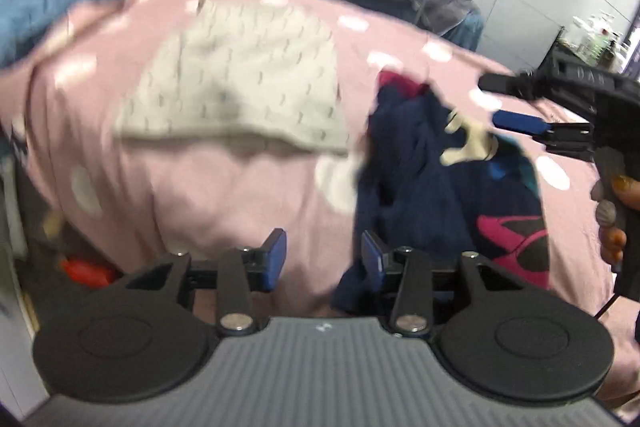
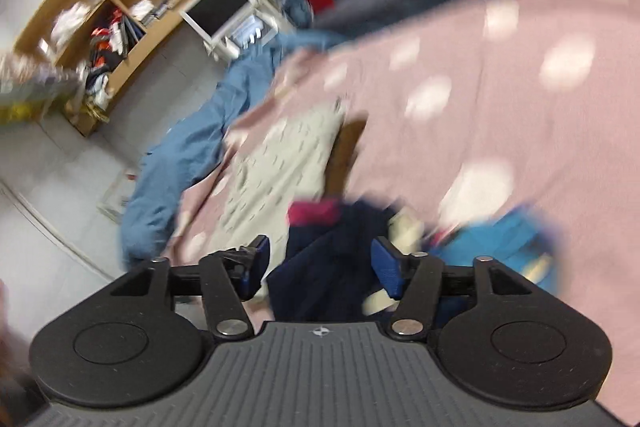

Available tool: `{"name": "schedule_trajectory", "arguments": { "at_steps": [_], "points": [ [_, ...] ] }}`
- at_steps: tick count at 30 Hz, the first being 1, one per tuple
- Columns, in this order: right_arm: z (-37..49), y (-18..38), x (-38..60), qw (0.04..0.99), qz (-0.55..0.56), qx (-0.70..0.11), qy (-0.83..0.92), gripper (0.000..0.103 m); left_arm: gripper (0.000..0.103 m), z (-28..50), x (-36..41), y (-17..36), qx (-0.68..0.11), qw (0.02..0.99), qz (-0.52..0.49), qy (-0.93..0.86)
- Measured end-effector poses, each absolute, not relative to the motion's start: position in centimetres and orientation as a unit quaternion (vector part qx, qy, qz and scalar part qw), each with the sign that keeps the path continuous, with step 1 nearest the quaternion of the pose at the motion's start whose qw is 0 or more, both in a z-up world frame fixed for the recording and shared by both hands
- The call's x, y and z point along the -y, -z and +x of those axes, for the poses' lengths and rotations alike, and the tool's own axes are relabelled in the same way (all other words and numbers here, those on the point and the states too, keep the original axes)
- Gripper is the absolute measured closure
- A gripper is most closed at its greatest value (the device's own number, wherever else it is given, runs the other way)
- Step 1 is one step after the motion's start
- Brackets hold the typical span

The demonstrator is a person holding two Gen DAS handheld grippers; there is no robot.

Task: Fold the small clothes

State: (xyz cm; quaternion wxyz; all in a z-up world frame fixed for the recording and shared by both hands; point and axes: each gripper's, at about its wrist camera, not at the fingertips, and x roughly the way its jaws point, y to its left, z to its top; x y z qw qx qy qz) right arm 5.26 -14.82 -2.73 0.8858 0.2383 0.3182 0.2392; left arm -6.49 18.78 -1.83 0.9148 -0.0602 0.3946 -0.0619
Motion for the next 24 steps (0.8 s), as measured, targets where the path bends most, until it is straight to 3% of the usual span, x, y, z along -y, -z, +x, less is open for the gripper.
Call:
{"name": "schedule_trajectory", "arguments": {
  "at_steps": [1,3,4,5,9,13,14,15,17,18,22,24],
  "points": [
    [4.6,2.3,15.8,0.892,0.232,-0.306,-0.239,0.007,0.063,-6.4,-18.1,1.2,-0.39,0.916,-0.054,0.082],
    [3.7,1.9,16.9,0.902,0.203,-0.3,-0.233,0.02,0.064,-6.3,-16.2,0.3,-0.387,0.91,-0.055,0.139],
    [3.5,1.8,16.9,0.908,0.177,-0.305,-0.226,0.039,0.064,-6.2,-15.0,0.1,-0.384,0.907,-0.051,0.165],
    [3.4,1.9,16.7,0.913,0.152,-0.309,-0.22,0.051,0.064,-5.9,-13.6,0.3,-0.383,0.904,-0.041,0.183],
    [3.4,3.4,15.8,0.909,0.115,-0.326,-0.231,0.051,0.064,-4.7,-9.4,2.4,-0.395,0.9,0.021,0.184],
    [3.9,5.3,15.5,0.908,0.1,-0.346,-0.215,0.052,0.063,-5.3,-10.8,4.5,-0.402,0.906,0.046,0.121],
    [3.9,5.6,15.7,0.906,0.108,-0.35,-0.213,0.052,0.059,-5.3,-11.5,5.0,-0.403,0.907,0.042,0.117],
    [4.0,6.0,15.9,0.904,0.115,-0.354,-0.211,0.052,0.045,-5.1,-12.2,5.4,-0.407,0.906,0.039,0.107],
    [4.2,6.4,15.5,0.903,0.121,-0.358,-0.207,0.05,0.032,-5.0,-13.3,6.3,-0.416,0.905,0.03,0.09],
    [4.2,6.5,15.4,0.901,0.121,-0.359,-0.209,0.048,0.032,-4.6,-14.1,6.6,-0.418,0.904,0.01,0.094],
    [4.1,6.4,15.0,0.898,0.131,-0.357,-0.22,0.024,0.028,-4.4,-15.7,7.1,-0.43,0.896,-0.043,0.1],
    [3.5,5.7,15.7,0.901,0.154,-0.34,-0.22,0.022,0.028,-4.3,-16.0,6.9,-0.434,0.894,-0.052,0.101]
  ]
}}
